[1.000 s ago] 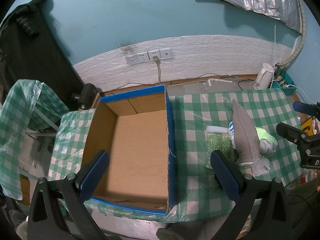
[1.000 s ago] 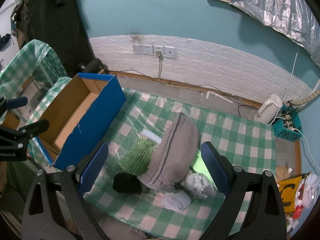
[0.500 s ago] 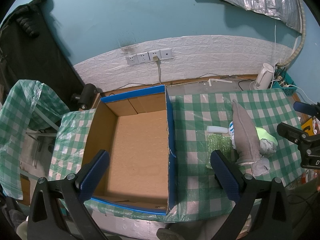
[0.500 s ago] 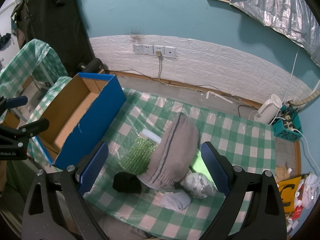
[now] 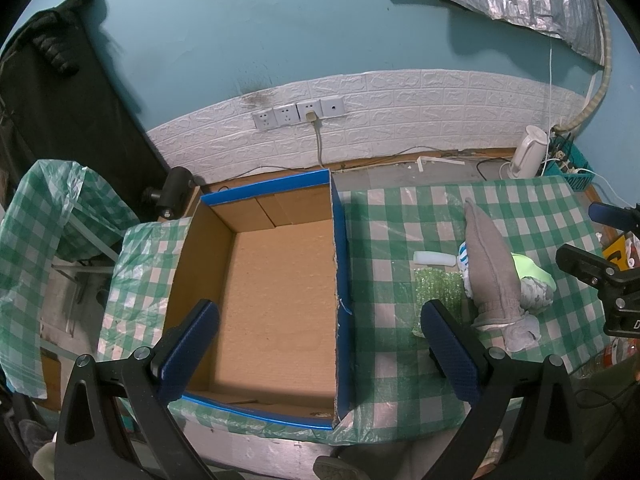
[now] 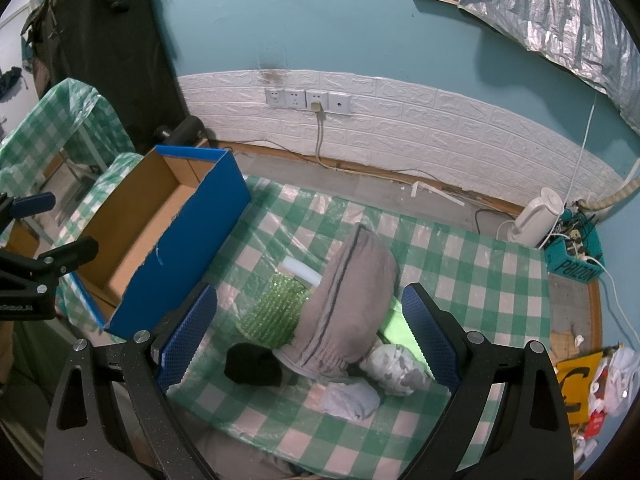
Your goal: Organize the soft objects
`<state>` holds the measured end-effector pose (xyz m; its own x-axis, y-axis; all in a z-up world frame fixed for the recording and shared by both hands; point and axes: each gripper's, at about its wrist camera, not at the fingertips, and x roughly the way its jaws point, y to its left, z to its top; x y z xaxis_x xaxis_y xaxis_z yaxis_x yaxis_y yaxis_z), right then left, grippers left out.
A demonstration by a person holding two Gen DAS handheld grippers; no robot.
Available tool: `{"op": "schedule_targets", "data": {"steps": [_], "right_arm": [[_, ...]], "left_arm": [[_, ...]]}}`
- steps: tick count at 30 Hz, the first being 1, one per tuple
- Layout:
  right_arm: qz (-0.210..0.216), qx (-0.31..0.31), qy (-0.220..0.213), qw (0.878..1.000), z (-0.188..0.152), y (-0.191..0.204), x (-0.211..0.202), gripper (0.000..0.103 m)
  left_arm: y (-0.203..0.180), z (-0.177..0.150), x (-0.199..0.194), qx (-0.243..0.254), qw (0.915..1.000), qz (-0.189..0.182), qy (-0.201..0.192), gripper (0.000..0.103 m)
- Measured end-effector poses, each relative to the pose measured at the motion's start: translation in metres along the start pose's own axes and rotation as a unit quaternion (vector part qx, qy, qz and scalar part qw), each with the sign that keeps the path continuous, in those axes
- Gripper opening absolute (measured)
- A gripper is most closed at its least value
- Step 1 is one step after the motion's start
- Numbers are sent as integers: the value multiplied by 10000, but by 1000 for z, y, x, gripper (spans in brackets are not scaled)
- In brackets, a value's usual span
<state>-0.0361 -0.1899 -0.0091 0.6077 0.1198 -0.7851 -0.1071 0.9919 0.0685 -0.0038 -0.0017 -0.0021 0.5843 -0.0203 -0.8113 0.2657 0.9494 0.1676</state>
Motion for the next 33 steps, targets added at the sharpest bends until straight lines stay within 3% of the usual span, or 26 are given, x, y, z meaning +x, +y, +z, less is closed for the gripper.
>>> {"op": "schedule_targets", "data": {"steps": [16,33], "right_arm": [[-21,6,12,10000,-1,-2,1,93],[-214,219,495,9983,-18,-25,29,93]], "left_arm": [[-1,-2,2,40,10000,26,39,102],[-39,-12,44,521,9964,12,665,102]]}}
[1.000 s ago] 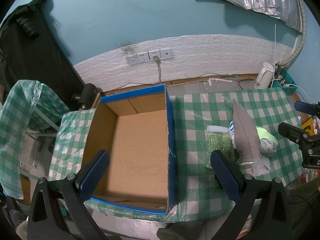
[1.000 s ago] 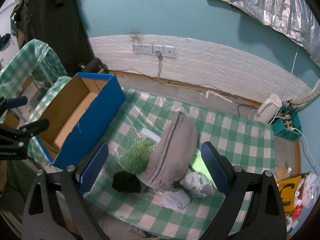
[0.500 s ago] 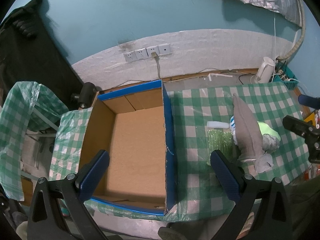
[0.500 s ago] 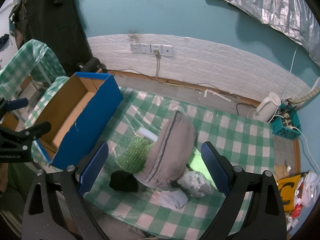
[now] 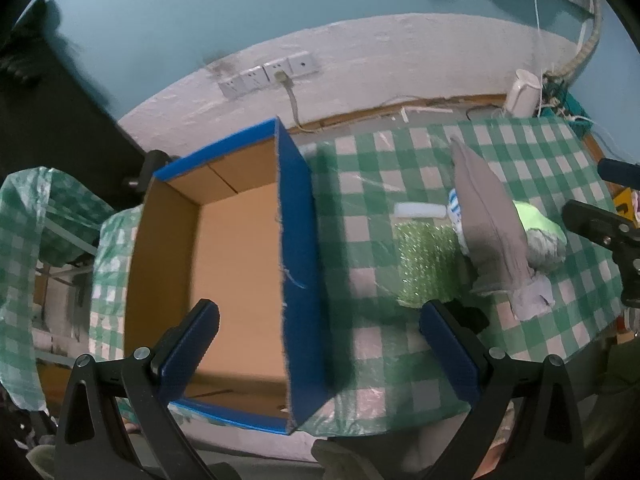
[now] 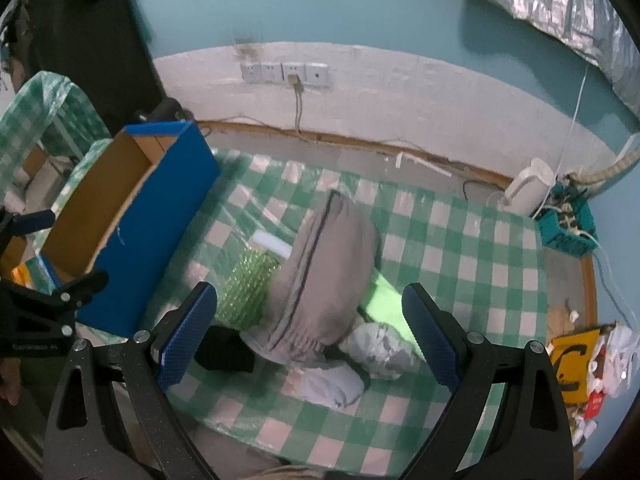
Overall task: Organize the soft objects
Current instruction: 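Grasp the grey towel with the right tool while the left tool grasps the black sock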
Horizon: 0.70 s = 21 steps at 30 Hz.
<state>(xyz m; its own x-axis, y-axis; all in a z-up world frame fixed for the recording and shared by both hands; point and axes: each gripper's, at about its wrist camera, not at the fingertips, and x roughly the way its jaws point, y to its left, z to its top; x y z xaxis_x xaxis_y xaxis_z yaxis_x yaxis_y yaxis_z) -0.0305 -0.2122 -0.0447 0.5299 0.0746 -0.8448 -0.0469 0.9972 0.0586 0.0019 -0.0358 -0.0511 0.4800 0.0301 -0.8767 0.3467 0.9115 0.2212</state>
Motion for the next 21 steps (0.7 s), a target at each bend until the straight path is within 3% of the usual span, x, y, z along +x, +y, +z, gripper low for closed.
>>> {"op": "schedule_targets", "data": {"steps": [7,21], "right_arm": [[-26,145,380,9992,-4,-4,28,93],[-205,311,1019,9941,-4,-2,86,93]], "left_arm": [[-21,-1,19,221,9996,14,176,102],[-50,1,64,386,9968,-316,632,102]]}}
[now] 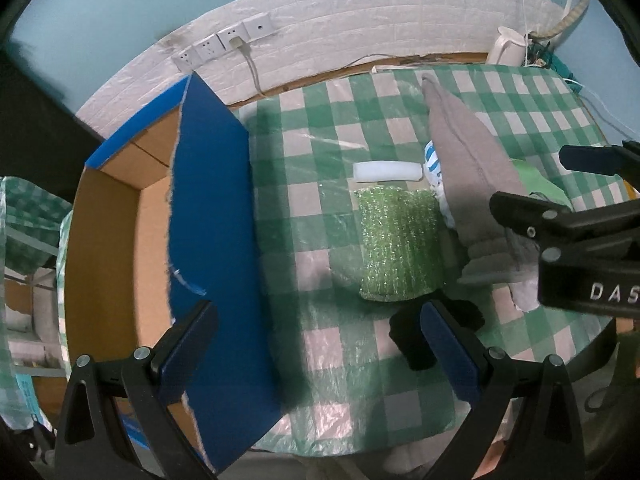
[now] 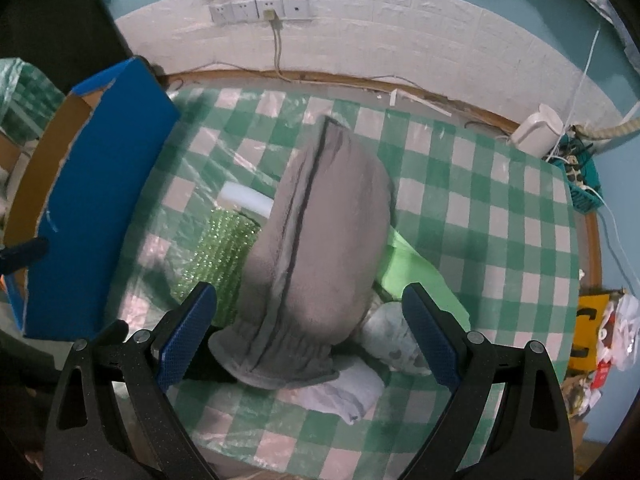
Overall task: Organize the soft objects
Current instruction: 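Grasp the grey towel with the right tool while the left tool grasps the black sock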
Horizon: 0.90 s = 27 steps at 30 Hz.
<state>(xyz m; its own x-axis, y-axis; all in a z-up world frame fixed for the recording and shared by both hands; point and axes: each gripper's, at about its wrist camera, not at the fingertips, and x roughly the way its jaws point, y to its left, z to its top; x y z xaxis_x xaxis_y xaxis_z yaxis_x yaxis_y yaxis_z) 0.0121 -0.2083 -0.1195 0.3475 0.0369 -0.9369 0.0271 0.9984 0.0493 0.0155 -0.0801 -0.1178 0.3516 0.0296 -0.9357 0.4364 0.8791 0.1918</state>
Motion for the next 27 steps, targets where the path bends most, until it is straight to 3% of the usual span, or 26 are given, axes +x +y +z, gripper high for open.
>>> {"op": "schedule_targets", "data": {"steps": [9,21,27], "right_arm": [[-157,-103,150,9997,8,10,19,93],[-540,-40,337,9980,16,12,43,93],[-535,-11,621,9966,8,9,61,92]], "left_arm": [[4,3,27,-120,9996,10,263,102],[26,4,38,-366,9988,-92,302,102],[18,2,34,-139,9991,-326,227,102]]}}
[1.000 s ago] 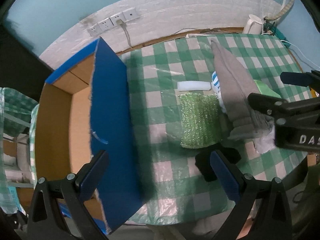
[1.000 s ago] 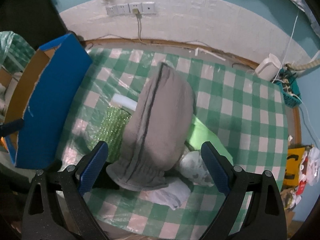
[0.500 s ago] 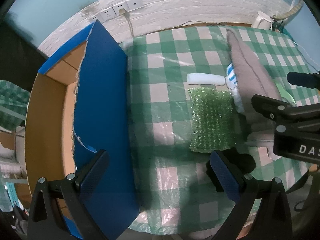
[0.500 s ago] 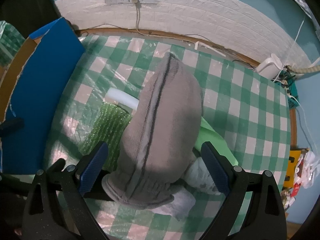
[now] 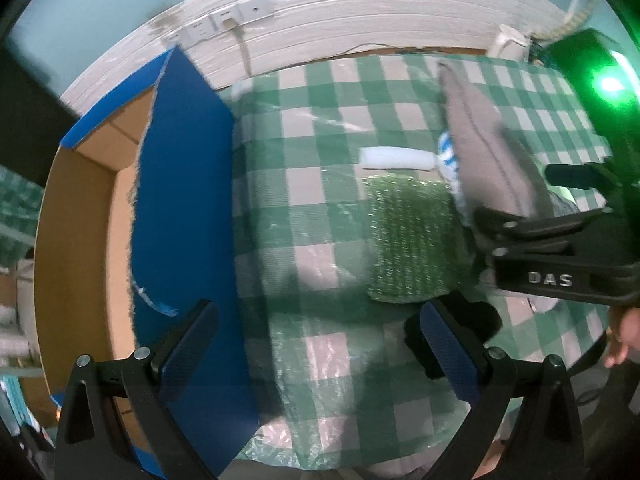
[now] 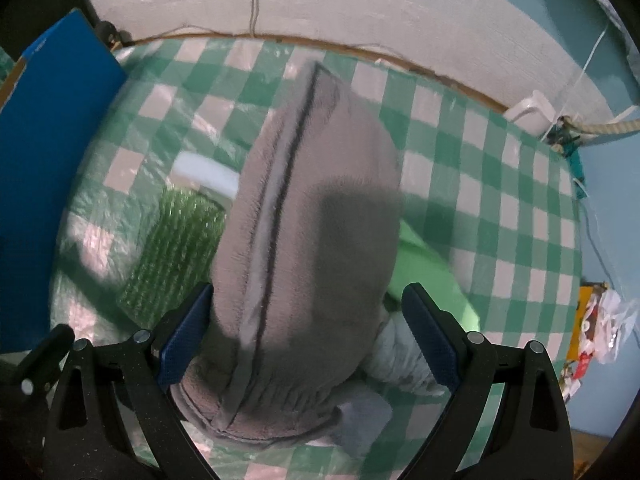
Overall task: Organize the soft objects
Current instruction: 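Grasp the grey towel with the right tool while the left tool grasps the black sock, then carry the grey towel in the right tool while the left tool carries the black sock to the box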
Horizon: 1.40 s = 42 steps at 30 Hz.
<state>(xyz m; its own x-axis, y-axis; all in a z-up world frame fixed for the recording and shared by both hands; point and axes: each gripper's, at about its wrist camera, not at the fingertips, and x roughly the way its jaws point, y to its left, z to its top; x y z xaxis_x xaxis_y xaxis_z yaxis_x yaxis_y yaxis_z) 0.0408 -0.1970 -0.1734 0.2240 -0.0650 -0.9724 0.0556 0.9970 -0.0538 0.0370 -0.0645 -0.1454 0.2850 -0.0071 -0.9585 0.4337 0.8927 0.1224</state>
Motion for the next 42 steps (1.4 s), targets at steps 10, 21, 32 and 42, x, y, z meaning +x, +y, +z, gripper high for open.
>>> {"op": "schedule_targets", "data": {"steps": [10,21,32,42], "right_arm": [[832,85,139,9964,-9,-16,8,43],[1111,144,-175,9936,-12,-32,-23,30],[1232,213,-248,9918,-30,-45,-47,30],[1310,237,-296,9907,-41,-53,-54,31]], "left_arm": [[-25,-5,-2,522,9982,-300,-32,102],[-48,-10,-1,755,9942,-744,174,102],[-81,-16,14,1081,9913,-656,372,102],[-92,-17,31,1127,9906,-592,493,66]]}}
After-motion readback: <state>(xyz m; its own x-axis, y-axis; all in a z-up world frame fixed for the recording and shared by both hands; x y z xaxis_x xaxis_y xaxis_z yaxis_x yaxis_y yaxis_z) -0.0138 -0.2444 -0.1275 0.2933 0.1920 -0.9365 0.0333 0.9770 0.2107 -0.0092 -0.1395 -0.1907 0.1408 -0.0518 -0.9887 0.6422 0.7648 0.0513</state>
